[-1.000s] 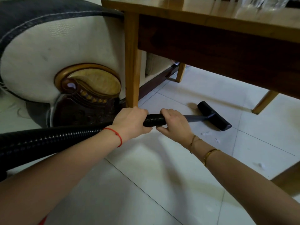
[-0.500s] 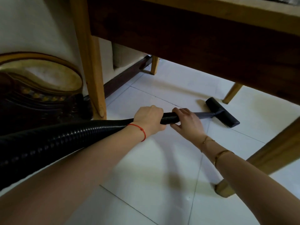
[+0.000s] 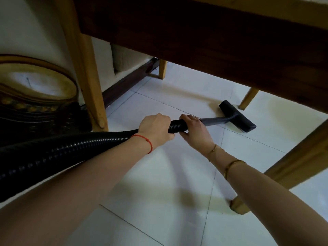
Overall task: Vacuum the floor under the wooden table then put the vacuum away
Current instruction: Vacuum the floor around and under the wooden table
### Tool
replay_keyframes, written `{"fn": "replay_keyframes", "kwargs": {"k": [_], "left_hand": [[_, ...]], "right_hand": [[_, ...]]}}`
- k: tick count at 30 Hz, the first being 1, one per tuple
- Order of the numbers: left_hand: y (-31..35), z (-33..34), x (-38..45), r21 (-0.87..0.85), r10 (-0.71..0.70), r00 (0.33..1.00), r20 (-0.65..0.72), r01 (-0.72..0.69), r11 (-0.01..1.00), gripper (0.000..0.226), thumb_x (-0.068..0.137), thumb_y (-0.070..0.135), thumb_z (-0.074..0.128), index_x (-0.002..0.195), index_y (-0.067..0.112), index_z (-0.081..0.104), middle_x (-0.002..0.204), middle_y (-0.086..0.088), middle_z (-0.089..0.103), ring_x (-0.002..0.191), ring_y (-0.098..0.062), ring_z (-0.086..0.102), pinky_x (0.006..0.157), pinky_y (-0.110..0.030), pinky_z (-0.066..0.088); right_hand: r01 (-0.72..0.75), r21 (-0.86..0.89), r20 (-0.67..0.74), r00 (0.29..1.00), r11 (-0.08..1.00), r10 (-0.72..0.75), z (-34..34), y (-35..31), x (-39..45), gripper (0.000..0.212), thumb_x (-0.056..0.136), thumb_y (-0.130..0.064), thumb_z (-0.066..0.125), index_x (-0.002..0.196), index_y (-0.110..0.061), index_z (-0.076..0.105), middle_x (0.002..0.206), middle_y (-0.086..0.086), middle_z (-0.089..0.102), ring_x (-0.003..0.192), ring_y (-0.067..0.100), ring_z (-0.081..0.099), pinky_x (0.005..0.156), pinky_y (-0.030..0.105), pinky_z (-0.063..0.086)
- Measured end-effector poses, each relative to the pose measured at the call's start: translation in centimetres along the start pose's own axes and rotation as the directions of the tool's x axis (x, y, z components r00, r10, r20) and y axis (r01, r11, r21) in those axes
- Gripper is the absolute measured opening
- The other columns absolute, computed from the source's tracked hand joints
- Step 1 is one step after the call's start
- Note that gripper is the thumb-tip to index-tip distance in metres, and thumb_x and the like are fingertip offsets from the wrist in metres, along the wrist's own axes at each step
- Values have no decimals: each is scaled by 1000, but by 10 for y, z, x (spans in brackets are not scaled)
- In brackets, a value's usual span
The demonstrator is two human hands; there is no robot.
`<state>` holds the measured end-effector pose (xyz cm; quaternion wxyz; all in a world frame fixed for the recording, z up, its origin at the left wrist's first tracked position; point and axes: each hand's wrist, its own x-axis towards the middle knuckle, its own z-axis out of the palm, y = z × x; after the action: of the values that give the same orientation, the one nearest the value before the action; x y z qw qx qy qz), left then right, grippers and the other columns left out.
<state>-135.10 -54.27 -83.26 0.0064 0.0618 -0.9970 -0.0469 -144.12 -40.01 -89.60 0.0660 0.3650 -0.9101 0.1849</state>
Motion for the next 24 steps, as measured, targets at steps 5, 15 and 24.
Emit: {"fn": "replay_keyframes", "kwargs": {"k": [5, 15, 24], "left_hand": [[-34, -12, -30, 15, -66, 998, -5, 66, 998, 34, 87, 44, 57, 107, 17, 58, 97, -5, 64, 85, -25, 64, 62, -28, 41], [-97, -39, -96, 16, -178, 984, 11, 177, 984, 33, 87, 45, 58, 102, 16, 57, 91, -2, 63, 80, -22, 64, 61, -29, 48], [-119, -33, -111, 30, -264, 964, 19, 263, 964, 36, 85, 48, 58, 104, 17, 60, 87, -1, 63, 77, -22, 65, 58, -28, 46]], "right_hand": [[93, 52, 21, 995, 994, -94, 4, -47, 10, 22, 80, -10, 61, 100, -9, 53, 92, 7, 57, 87, 24, 49, 80, 32, 34], [274, 135, 50, 958, 952, -283, 16, -134, 23, 21, 79, -11, 63, 98, -11, 54, 89, 6, 58, 79, 19, 50, 67, 25, 33], [314, 121, 44, 946, 942, -322, 34, -159, 29, 21, 77, -12, 64, 95, -9, 54, 87, 7, 59, 81, 24, 53, 69, 24, 29]]}}
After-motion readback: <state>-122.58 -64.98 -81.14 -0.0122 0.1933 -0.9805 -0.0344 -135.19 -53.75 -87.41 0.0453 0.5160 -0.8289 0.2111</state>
